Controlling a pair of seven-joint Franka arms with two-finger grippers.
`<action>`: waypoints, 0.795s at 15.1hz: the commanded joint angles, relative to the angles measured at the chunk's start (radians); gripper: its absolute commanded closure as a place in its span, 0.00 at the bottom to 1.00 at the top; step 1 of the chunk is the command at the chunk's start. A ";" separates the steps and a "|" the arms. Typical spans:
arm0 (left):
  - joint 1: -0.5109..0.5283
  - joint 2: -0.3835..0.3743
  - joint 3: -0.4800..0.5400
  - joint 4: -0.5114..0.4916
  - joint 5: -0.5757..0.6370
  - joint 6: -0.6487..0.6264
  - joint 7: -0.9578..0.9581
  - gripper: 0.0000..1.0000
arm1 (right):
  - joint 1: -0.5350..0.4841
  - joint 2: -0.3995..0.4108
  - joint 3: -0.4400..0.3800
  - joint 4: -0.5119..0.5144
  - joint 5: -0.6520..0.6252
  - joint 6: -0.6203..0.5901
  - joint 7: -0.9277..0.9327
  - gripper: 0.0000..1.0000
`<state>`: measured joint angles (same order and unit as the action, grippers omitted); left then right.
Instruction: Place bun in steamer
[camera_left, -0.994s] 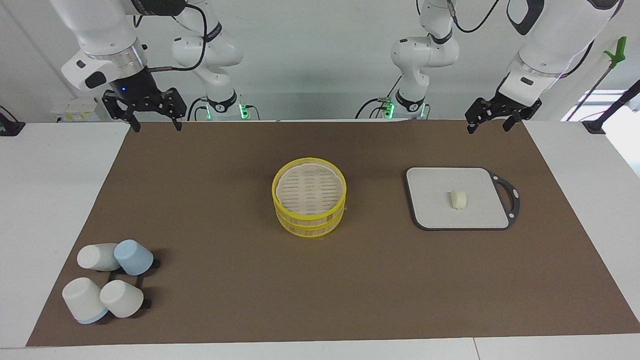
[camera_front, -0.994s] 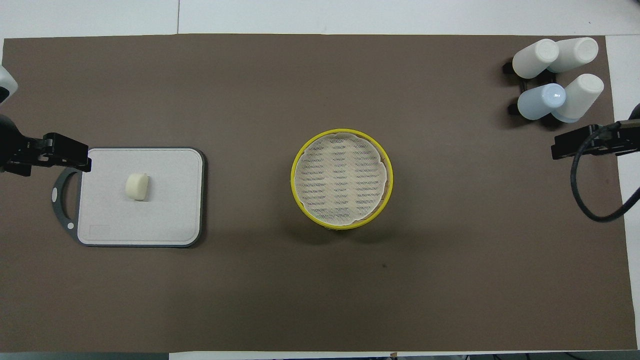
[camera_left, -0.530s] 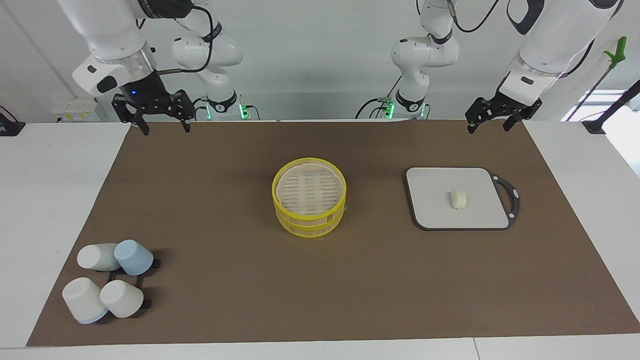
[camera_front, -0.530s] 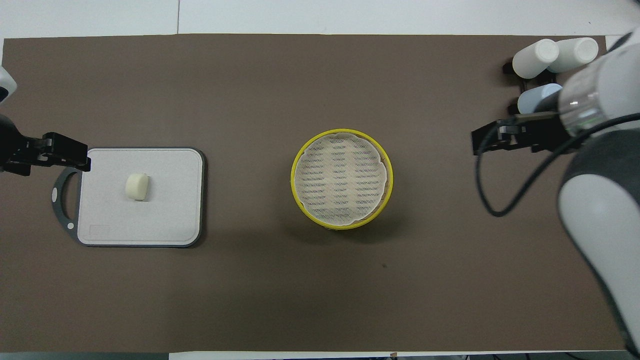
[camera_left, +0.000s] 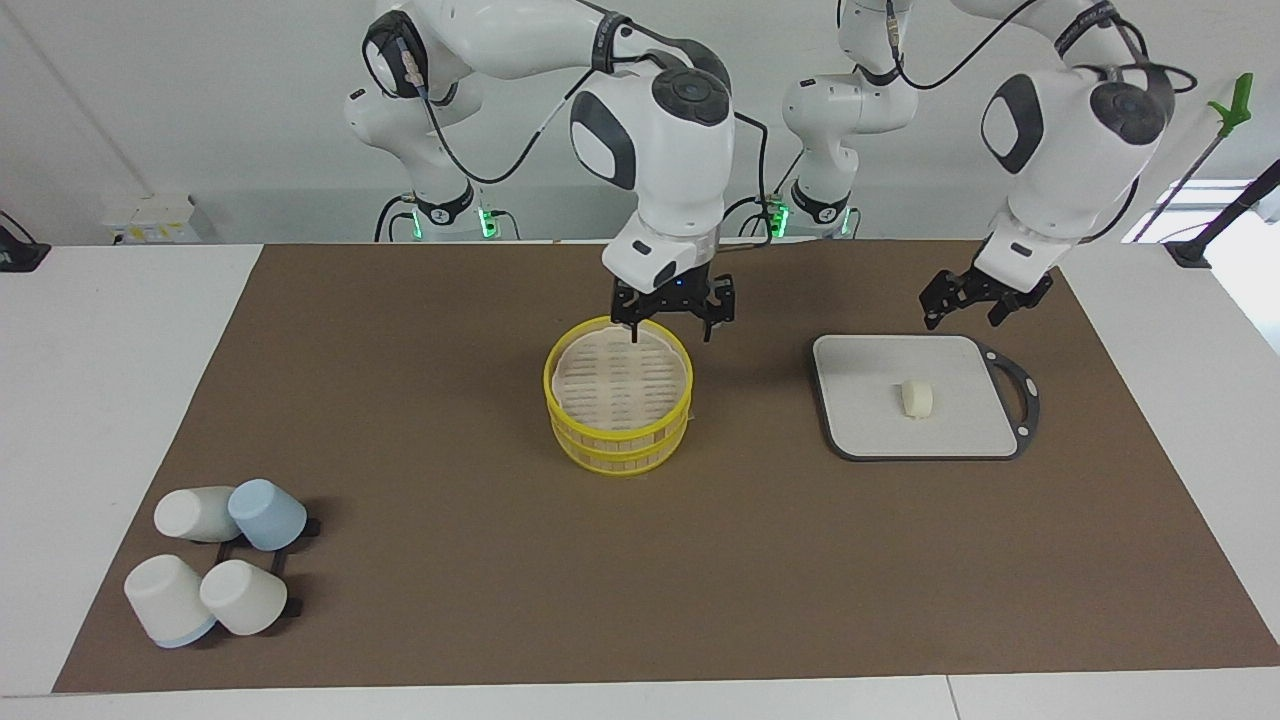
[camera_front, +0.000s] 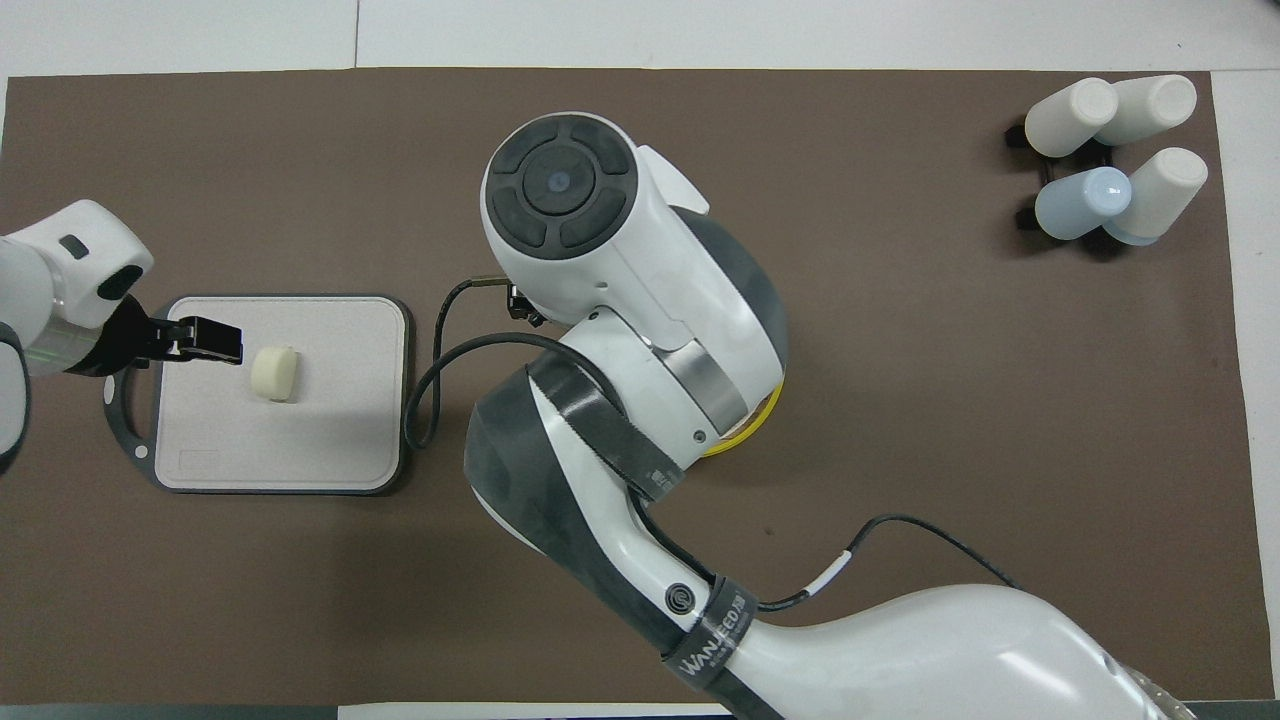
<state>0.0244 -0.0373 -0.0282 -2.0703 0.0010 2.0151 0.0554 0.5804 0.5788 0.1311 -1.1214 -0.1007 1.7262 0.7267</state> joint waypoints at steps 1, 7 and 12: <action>0.006 -0.004 -0.006 -0.195 -0.016 0.233 0.050 0.00 | -0.002 -0.077 -0.001 -0.275 -0.017 0.214 0.045 0.00; 0.000 0.108 -0.007 -0.287 -0.016 0.465 0.110 0.00 | 0.003 -0.125 0.001 -0.405 -0.011 0.282 0.048 0.02; -0.003 0.137 -0.007 -0.258 -0.016 0.462 0.104 0.44 | 0.007 -0.139 0.001 -0.463 -0.002 0.365 0.062 0.32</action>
<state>0.0297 0.0910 -0.0443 -2.3368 0.0001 2.4659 0.1381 0.5871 0.4737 0.1303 -1.5236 -0.1022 2.0511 0.7597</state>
